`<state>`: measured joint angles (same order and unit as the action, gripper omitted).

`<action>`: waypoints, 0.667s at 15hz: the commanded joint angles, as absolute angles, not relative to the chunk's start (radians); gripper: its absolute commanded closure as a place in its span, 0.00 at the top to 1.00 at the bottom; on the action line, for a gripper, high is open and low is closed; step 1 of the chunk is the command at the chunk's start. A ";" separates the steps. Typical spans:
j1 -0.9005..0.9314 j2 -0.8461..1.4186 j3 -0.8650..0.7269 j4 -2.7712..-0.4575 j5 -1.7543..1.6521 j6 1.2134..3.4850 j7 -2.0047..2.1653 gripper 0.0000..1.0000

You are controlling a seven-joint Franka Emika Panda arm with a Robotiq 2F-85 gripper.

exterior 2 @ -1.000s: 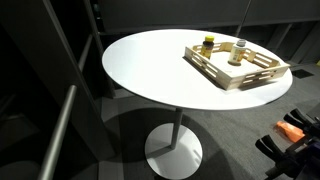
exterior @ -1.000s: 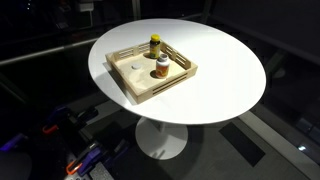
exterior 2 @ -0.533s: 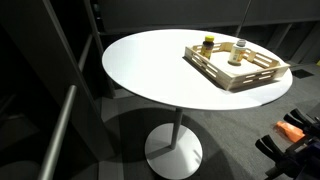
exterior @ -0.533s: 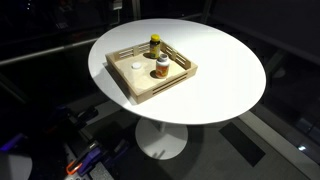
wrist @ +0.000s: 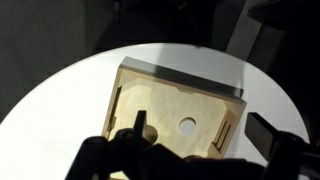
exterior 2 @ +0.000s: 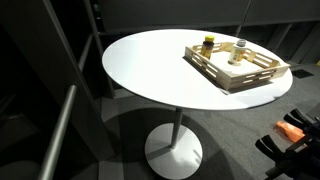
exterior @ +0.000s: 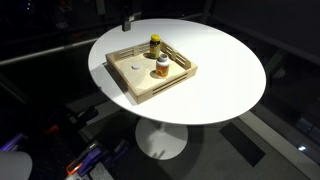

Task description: Put the white cap on the white bottle

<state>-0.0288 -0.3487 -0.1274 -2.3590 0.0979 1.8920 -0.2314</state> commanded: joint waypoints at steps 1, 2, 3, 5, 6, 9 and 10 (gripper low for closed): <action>-0.012 -0.240 -0.099 -2.296 0.119 1.943 -0.210 1.00; -0.008 -0.215 -0.089 -2.290 0.117 1.968 -0.205 1.00; -0.005 -0.191 -0.081 -2.281 0.116 1.988 -0.202 1.00; 0.001 -0.141 -0.064 -2.266 0.117 2.029 -0.192 1.00; 0.003 -0.117 -0.055 -2.260 0.115 2.051 -0.184 1.00; 0.009 -0.062 -0.033 -2.252 0.115 2.129 -0.165 1.00; 0.011 -0.047 -0.028 -2.249 0.117 2.147 -0.163 1.00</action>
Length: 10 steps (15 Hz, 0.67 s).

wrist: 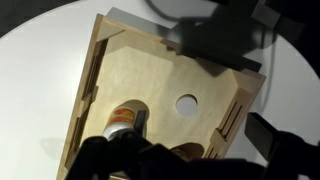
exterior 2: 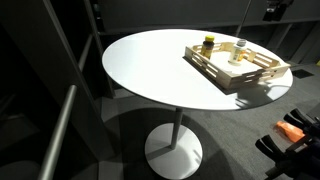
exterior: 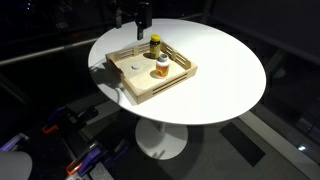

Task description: Put the white cap on the white bottle

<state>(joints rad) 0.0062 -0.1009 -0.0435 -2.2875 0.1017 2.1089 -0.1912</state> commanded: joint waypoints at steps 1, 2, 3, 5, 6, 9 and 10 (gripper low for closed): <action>0.011 -0.034 -0.023 -2.245 0.118 2.159 -0.159 1.00; 0.011 -0.028 -0.020 -2.242 0.123 2.164 -0.158 1.00; 0.009 -0.038 -0.018 -2.242 0.129 2.161 -0.165 1.00; 0.006 -0.039 -0.017 -2.266 0.109 2.166 -0.177 1.00; 0.006 -0.039 -0.016 -2.263 0.109 2.166 -0.177 1.00; 0.006 -0.039 -0.016 -2.258 0.110 2.166 -0.177 1.00; 0.006 -0.039 -0.016 -2.257 0.110 2.166 -0.177 1.00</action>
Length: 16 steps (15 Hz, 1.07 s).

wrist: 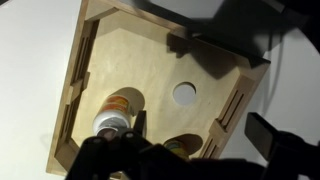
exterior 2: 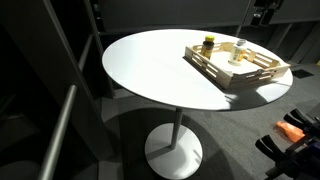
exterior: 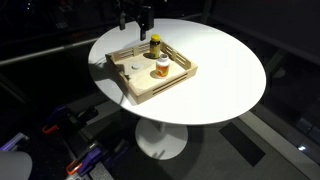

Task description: Put the white cap on the white bottle

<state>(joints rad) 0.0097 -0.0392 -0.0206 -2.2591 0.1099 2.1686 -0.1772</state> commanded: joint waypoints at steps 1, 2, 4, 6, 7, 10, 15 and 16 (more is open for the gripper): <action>0.005 -0.032 -0.017 -2.257 0.117 2.169 -0.182 1.00; 0.006 -0.021 -0.017 -2.257 0.125 2.177 -0.186 1.00; 0.007 0.000 -0.015 -2.259 0.122 2.199 -0.185 1.00; 0.009 0.029 -0.010 -2.259 0.124 2.227 -0.188 1.00; 0.008 0.042 -0.008 -2.263 0.125 2.252 -0.189 1.00; 0.007 0.090 0.002 -2.272 0.139 2.329 -0.201 1.00; 0.010 0.175 0.035 -2.287 0.142 2.440 -0.198 1.00; 0.009 0.191 0.042 -2.289 0.141 2.460 -0.198 1.00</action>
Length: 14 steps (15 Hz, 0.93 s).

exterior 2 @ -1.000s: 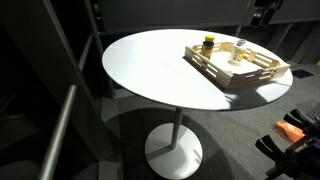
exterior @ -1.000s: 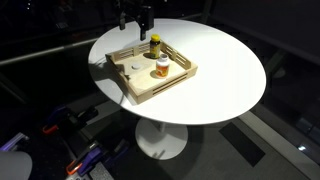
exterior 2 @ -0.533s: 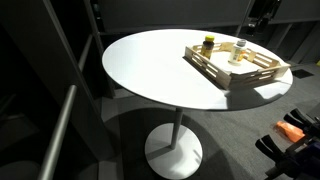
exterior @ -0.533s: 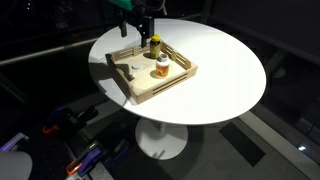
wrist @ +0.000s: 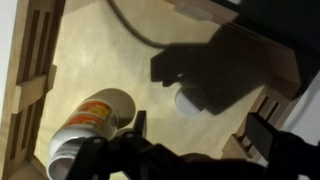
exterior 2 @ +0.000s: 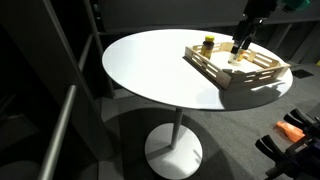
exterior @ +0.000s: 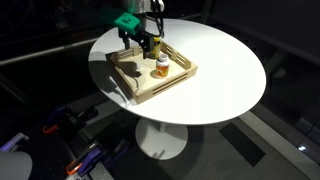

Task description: Put the white cap on the white bottle

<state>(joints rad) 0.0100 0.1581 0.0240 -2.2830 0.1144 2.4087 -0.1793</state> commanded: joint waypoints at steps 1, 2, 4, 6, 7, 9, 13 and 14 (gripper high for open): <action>0.009 0.205 0.049 -2.290 0.138 2.477 -0.197 1.00; 0.009 0.220 0.054 -2.289 0.133 2.493 -0.194 1.00; 0.008 0.249 0.060 -2.287 0.122 2.524 -0.187 1.00; 0.005 0.271 0.065 -2.286 0.120 2.547 -0.185 1.00; 0.004 0.279 0.066 -2.287 0.118 2.559 -0.182 1.00; 0.003 0.294 0.067 -2.289 0.116 2.578 -0.179 1.00; 0.001 0.315 0.071 -2.287 0.116 2.598 -0.178 0.87; 0.001 0.317 0.072 -2.287 0.116 2.601 -0.178 0.83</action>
